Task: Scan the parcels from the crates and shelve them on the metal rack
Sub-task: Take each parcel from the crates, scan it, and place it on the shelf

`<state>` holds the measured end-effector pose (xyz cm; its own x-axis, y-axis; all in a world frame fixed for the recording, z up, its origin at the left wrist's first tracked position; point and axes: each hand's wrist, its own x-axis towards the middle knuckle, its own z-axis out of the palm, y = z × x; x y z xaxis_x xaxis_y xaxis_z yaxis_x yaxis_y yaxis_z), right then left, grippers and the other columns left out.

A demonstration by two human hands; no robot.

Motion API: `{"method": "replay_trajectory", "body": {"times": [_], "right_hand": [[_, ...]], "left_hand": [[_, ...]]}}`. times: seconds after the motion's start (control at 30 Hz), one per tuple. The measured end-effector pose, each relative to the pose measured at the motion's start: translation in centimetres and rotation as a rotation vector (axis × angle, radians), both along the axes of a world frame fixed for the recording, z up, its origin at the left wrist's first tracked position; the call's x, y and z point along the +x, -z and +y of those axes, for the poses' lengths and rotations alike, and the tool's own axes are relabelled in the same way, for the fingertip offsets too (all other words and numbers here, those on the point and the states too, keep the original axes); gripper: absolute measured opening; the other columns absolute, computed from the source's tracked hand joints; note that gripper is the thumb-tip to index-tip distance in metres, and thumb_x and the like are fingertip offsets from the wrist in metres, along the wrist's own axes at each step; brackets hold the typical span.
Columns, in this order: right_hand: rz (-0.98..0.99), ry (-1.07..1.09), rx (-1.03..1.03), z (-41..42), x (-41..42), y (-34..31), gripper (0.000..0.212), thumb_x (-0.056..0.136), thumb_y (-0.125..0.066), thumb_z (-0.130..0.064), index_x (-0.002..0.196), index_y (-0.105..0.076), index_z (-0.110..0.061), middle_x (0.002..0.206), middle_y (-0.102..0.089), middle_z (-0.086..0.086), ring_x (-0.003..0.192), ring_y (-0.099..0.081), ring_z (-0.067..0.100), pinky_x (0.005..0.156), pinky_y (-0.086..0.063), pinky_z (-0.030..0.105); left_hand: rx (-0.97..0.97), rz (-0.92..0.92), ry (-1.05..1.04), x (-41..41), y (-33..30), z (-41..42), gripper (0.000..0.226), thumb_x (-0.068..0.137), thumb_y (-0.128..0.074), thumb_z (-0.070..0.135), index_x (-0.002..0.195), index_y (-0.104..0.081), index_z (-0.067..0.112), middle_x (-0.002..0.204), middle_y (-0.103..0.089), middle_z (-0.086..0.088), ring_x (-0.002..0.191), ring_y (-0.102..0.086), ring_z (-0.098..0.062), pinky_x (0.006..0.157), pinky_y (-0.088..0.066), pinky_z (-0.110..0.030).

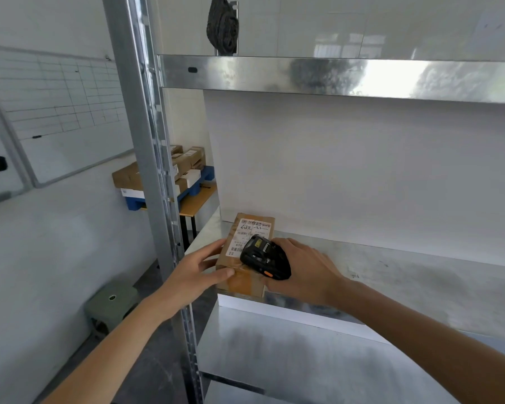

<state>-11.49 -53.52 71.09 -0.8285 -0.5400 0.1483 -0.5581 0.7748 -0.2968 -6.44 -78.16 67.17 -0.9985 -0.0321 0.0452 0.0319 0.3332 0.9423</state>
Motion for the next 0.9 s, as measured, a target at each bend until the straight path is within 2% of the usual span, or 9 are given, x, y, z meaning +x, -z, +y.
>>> {"method": "replay_trajectory", "body": {"times": [0.17, 0.23, 0.37, 0.47, 0.57, 0.7, 0.83, 0.9], "right_hand": [[0.0, 0.007, 0.005, -0.4, -1.3, 0.0, 0.074, 0.084, -0.07, -0.062, 0.146, -0.042, -0.033, 0.138, -0.058, -0.011, 0.115, -0.059, 0.016, 0.079, -0.039, 0.028], [-0.001, 0.007, -0.002, -0.5, -1.7, 0.1, 0.073, 0.084, -0.07, -0.062, 0.145, -0.043, -0.033, 0.136, -0.059, -0.011, 0.113, -0.06, 0.016, 0.078, -0.039, 0.028], [0.007, 0.004, 0.0, -0.7, -2.3, 0.2, 0.073, 0.083, -0.069, -0.063, 0.145, -0.043, -0.033, 0.136, -0.059, -0.011, 0.111, -0.06, 0.014, 0.078, -0.041, 0.028], [0.013, 0.004, -0.004, -0.7, -2.6, 0.2, 0.072, 0.083, -0.069, -0.064, 0.143, -0.044, -0.033, 0.133, -0.06, -0.012, 0.106, -0.059, 0.012, 0.079, -0.044, 0.028], [0.015, 0.011, -0.002, -0.7, -2.8, 0.2, 0.071, 0.082, -0.069, -0.064, 0.141, -0.045, -0.034, 0.131, -0.061, -0.013, 0.107, -0.06, 0.013, 0.083, -0.049, 0.032], [0.021, 0.011, 0.007, -0.9, -3.0, 0.0, 0.072, 0.083, -0.068, -0.064, 0.143, -0.044, -0.033, 0.132, -0.06, -0.013, 0.106, -0.059, 0.012, 0.082, -0.048, 0.031], [0.017, 0.006, 0.018, -0.9, -2.9, -0.2, 0.073, 0.084, -0.068, -0.065, 0.144, -0.043, -0.032, 0.133, -0.059, -0.011, 0.106, -0.058, 0.013, 0.081, -0.047, 0.031], [0.021, 0.01, 0.023, -0.8, -2.7, -0.3, 0.074, 0.084, -0.068, -0.066, 0.145, -0.043, -0.031, 0.134, -0.059, -0.01, 0.109, -0.059, 0.015, 0.084, -0.049, 0.032]], "left_hand": [[0.032, 0.012, 0.004, -1.1, 0.0, -0.1, 0.061, 0.087, -0.076, 0.035, 0.135, -0.043, 0.054, 0.123, -0.051, 0.037, 0.113, -0.057, -0.001, 0.073, -0.051, -0.009], [0.024, 0.015, 0.006, -1.4, -0.1, -0.2, 0.059, 0.089, -0.074, 0.033, 0.135, -0.043, 0.052, 0.121, -0.05, 0.038, 0.109, -0.057, 0.003, 0.07, -0.05, -0.006], [0.0, 0.011, -0.001, -2.1, 0.0, -0.3, 0.06, 0.089, -0.074, 0.034, 0.136, -0.042, 0.054, 0.12, -0.049, 0.039, 0.109, -0.055, 0.003, 0.08, -0.047, -0.013], [-0.006, 0.007, 0.009, -2.5, 0.0, -0.3, 0.055, 0.091, -0.073, 0.032, 0.129, -0.043, 0.057, 0.123, -0.05, 0.037, 0.111, -0.054, 0.002, 0.079, -0.048, -0.013], [-0.012, 0.007, 0.006, -2.7, -0.1, -0.3, 0.057, 0.091, -0.072, 0.029, 0.134, -0.042, 0.052, 0.123, -0.05, 0.035, 0.116, -0.053, -0.001, 0.079, -0.047, -0.012], [-0.051, 0.008, 0.0, -2.8, -0.3, -0.2, 0.057, 0.093, -0.071, 0.029, 0.136, -0.04, 0.051, 0.124, -0.049, 0.035, 0.125, -0.049, -0.004, 0.084, -0.046, -0.015], [-0.189, 0.056, -0.019, -2.5, -0.5, -0.1, 0.057, 0.095, -0.067, 0.034, 0.14, -0.036, 0.05, 0.131, -0.045, 0.031, 0.129, -0.044, -0.002, 0.108, -0.043, -0.037], [-0.242, 0.073, -0.026, -2.3, -0.7, 0.0, 0.059, 0.096, -0.065, 0.035, 0.145, -0.035, 0.047, 0.135, -0.044, 0.028, 0.131, -0.043, -0.003, 0.11, -0.042, -0.04]]}}
